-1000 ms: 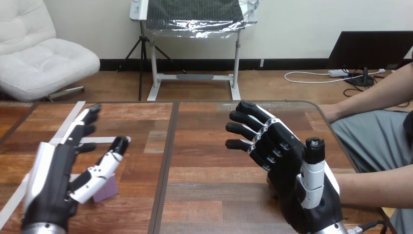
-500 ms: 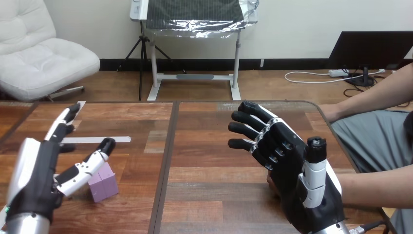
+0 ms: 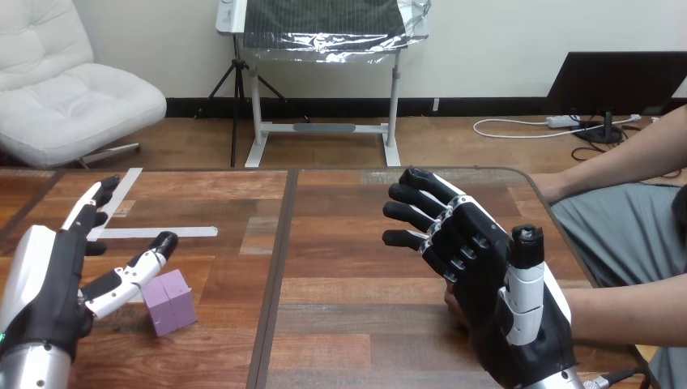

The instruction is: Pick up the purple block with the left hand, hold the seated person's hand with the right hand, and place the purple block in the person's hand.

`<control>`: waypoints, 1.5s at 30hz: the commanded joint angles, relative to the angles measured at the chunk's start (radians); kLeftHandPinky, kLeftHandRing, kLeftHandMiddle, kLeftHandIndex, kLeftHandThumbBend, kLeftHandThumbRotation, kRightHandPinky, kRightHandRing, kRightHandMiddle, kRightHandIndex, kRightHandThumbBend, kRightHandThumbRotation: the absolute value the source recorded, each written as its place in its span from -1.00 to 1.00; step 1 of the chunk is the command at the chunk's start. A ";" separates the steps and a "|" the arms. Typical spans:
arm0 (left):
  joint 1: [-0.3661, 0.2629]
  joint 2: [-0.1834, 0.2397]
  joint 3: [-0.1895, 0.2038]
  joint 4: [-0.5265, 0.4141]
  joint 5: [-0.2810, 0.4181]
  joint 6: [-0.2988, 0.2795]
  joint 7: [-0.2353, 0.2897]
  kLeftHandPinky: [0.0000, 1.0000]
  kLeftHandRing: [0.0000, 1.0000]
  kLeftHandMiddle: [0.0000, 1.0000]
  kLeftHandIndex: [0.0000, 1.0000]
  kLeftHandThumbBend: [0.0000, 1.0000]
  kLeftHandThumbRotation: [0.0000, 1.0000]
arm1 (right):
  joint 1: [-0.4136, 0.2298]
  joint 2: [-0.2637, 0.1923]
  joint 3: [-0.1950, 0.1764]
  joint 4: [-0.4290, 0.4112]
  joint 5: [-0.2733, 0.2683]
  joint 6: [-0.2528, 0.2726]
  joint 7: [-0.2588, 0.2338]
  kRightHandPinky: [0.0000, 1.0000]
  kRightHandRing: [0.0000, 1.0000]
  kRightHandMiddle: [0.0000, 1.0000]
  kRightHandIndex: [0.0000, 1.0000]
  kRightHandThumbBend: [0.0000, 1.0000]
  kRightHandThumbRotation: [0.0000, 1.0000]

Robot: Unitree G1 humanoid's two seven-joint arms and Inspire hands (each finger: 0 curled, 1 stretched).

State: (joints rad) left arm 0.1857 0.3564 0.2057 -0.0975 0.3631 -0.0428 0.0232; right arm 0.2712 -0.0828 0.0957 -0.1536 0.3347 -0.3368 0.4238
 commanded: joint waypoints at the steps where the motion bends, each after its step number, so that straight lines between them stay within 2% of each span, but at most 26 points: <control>1: -0.075 0.034 -0.016 0.023 0.036 0.009 0.022 0.61 0.72 0.81 0.82 0.35 0.00 | -0.046 0.000 -0.017 -0.049 0.001 -0.017 -0.002 0.49 0.66 0.68 0.68 0.72 1.00; 8: -0.090 0.041 -0.031 0.051 0.067 0.016 0.024 0.66 0.72 0.81 0.81 0.40 -0.03 | -0.046 -0.005 -0.019 -0.049 -0.003 -0.020 0.000 0.49 0.66 0.67 0.67 0.72 1.00; 13: -0.100 0.053 -0.045 0.063 0.083 0.047 0.003 0.68 0.77 0.83 0.81 0.42 0.00 | -0.048 -0.005 -0.020 -0.048 0.000 -0.024 0.003 0.49 0.65 0.67 0.67 0.72 1.00; 25: -0.114 0.083 -0.079 0.104 0.115 0.052 -0.014 0.89 0.84 0.86 0.82 0.38 0.00 | -0.052 -0.005 -0.022 -0.038 -0.003 -0.051 0.011 0.48 0.65 0.67 0.67 0.70 1.00; 45: -0.149 0.115 -0.140 0.186 0.160 0.072 -0.042 0.88 0.86 0.88 0.80 0.38 -0.04 | -0.047 -0.003 -0.022 -0.042 0.004 -0.050 0.020 0.46 0.64 0.67 0.67 0.71 1.00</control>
State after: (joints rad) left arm 0.1198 0.4333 0.0887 0.0737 0.5102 0.0263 -0.0131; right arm 0.2708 -0.0859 0.0873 -0.1537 0.3352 -0.3643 0.4426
